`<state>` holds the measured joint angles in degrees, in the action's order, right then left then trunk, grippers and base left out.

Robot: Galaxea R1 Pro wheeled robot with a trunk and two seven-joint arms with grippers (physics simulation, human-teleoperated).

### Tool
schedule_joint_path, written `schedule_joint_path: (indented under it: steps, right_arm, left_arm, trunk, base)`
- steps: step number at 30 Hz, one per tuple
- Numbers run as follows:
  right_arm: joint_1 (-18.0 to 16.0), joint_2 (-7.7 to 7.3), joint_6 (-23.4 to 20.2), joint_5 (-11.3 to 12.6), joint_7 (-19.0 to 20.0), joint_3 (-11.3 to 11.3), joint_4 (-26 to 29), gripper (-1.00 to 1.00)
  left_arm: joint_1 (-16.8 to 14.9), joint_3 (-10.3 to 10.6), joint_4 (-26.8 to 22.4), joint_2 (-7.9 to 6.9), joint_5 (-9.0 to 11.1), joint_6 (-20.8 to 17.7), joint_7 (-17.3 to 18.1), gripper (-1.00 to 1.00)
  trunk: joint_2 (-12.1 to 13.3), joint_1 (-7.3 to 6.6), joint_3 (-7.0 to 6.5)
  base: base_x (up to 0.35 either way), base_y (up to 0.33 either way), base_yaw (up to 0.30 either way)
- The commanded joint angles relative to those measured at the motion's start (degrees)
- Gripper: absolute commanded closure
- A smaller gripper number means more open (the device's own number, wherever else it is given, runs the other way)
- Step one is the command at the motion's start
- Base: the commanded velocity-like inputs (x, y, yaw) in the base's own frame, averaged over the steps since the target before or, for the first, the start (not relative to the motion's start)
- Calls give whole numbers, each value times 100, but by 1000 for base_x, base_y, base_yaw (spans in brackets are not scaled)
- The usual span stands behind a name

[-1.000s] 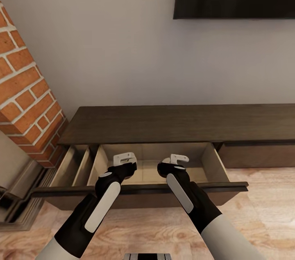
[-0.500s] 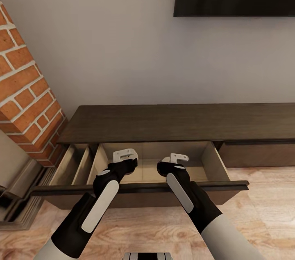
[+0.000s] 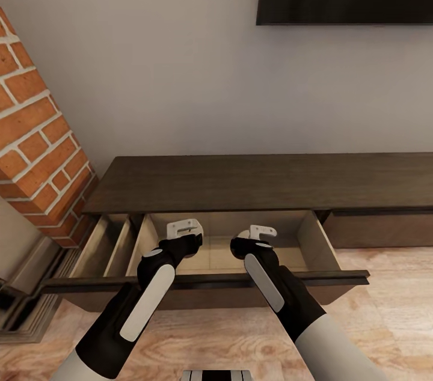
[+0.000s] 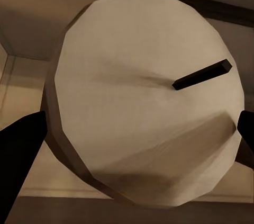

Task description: Place each of the two pumpkins and all three candles from the living room inside a cabinet in the living room (use any cabinet), then make sure every cabinet is closed, and position the cauldron so it is next to a table in the living room.

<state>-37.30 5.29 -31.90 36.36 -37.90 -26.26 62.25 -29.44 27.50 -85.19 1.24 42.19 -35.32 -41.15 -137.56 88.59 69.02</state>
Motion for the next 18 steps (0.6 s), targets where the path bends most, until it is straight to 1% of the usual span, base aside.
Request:
schedule_joint_path:
  steps: [1,3,17,18]
  right_arm:
    - [-5,-2,-13,45,-51,-11,3,100]
    - [-5,-2,-16,46,-51,-11,3,100]
    - [-5,-2,-26,47,-43,-11,6,100]
    - [-5,-2,-26,47,-43,-11,6,100]
  left_arm:
    - [-6,8,-7,-1,47,-7,-60,100]
    - [-8,9,-12,-1,45,-9,-60,100]
    - [-9,-7,-7,-9,36,-10,-60,100]
    - [-9,-8,-6,-9,35,-10,-60,100]
  trunk:
    - [-2,-1,5]
    - [-2,-1,5]
    - [-564,306,256]
    - [-569,311,278]
  base:
    - [0,0,0]
    - [0,0,0]
    - [0,0,0]
    - [0,0,0]
